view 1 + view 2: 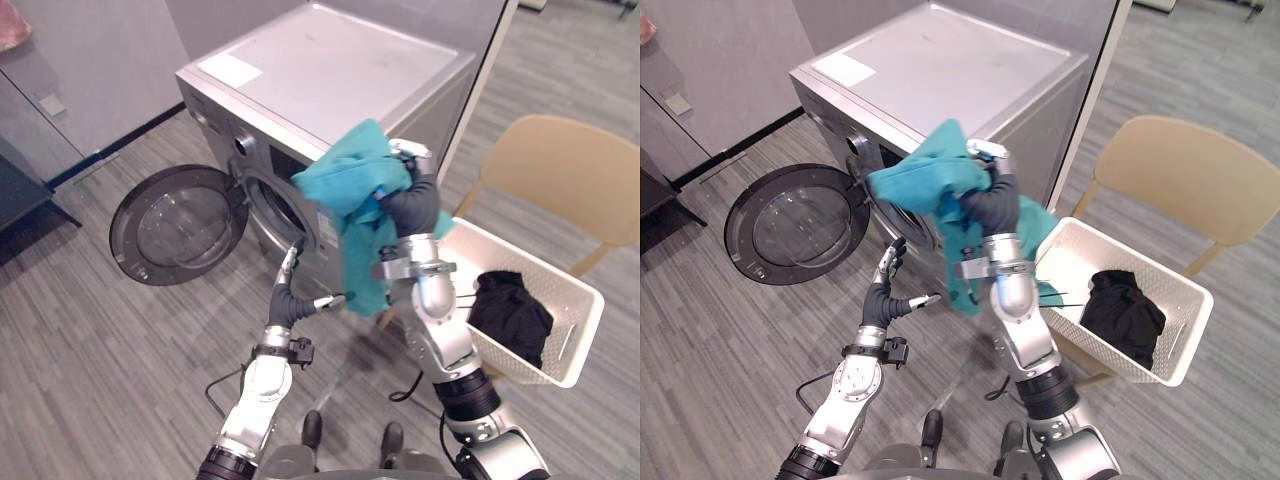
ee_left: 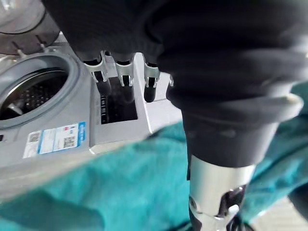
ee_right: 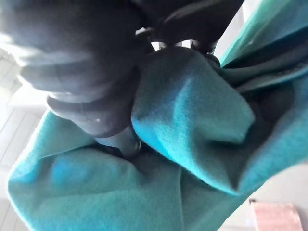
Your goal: Pick up the laundry basket with both hands and put the clothes into the washing machine.
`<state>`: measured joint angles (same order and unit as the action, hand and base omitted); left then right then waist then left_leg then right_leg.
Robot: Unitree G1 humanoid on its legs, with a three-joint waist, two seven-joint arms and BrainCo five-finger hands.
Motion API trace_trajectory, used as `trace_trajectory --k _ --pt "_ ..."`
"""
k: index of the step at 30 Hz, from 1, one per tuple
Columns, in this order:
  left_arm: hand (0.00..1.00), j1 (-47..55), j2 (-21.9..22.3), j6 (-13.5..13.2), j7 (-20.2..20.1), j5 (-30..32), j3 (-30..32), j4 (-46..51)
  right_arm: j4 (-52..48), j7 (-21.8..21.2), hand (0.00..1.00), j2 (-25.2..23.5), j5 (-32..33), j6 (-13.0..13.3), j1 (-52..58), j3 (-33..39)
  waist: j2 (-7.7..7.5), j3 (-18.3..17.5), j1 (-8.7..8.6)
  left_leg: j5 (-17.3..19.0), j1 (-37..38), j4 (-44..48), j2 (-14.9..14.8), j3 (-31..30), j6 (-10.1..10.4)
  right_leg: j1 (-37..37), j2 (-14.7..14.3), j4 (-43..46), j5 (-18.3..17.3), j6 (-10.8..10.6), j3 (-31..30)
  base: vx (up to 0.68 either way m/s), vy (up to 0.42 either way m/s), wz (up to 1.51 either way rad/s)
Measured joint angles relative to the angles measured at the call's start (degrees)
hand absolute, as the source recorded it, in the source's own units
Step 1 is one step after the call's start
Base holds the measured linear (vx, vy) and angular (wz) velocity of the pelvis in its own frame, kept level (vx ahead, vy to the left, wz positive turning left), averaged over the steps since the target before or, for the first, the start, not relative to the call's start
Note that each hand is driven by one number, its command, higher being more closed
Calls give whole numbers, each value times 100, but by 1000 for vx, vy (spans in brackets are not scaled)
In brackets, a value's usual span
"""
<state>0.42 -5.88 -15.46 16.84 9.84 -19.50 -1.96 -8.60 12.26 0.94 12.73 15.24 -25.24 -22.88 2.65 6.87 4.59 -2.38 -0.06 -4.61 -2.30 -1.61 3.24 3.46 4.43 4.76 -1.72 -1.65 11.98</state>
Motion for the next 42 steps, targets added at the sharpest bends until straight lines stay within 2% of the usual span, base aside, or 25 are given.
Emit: trace_trajectory --k 5,6,10,15,20,27,28,36,42 --pt "0 -699 2 69 218 375 -296 -110 -4 -139 100 -233 151 -10 -493 -909 -24 -172 -6 -5 74 53 95 130 -9 -73 79 -73 106 -74 -138 -30 52 -13" --pt "100 -862 6 97 285 458 -329 -158 -4 -140 100 -293 269 -12 -559 -1171 -26 -179 -18 -5 161 58 88 185 -10 -165 78 -139 149 -59 -179 -2 11 -16" --pt "100 -1372 121 266 601 648 -354 -546 -2 -191 100 -384 637 -32 -688 -1767 -19 -292 -47 -3 276 53 35 223 -9 -336 11 -356 255 -32 -252 -18 -12 -13" --pt "100 -1450 127 391 827 720 -346 -606 -1 -364 100 -425 1218 -35 -666 -1864 -11 -332 -53 -4 299 48 -23 259 -10 -417 -70 -546 388 26 -270 -23 -17 -6" --pt "100 -1357 115 390 804 706 -310 -715 59 -613 100 -408 1572 -33 -290 -1865 -9 -375 -50 -4 291 42 -58 274 -10 -465 -123 -686 471 39 -260 -9 -8 -3" --pt "100 -500 173 386 547 470 -76 -711 351 -741 100 -195 1516 -31 503 -1467 -9 -427 -50 -10 304 -25 -65 191 -10 -541 -146 -833 493 33 -222 16 -8 4" --pt "100 -408 205 386 524 406 5 -710 385 -740 0 -150 1420 -32 633 -1373 -11 -439 -52 -20 304 -48 -63 183 -20 -550 -145 -849 496 36 -198 21 -6 10" --pt "100 26 243 377 309 199 371 -696 504 -683 0 99 643 -56 1303 -671 -15 -444 -53 -18 345 -65 -54 111 -18 -642 -142 -899 487 24 -127 16 -2 5" --pt "100 336 237 364 188 87 676 -699 503 -567 0 399 -341 -92 1870 -66 -16 -445 -55 -15 323 -66 -55 68 -18 -641 -144 -910 477 14 -110 -10 -2 2"
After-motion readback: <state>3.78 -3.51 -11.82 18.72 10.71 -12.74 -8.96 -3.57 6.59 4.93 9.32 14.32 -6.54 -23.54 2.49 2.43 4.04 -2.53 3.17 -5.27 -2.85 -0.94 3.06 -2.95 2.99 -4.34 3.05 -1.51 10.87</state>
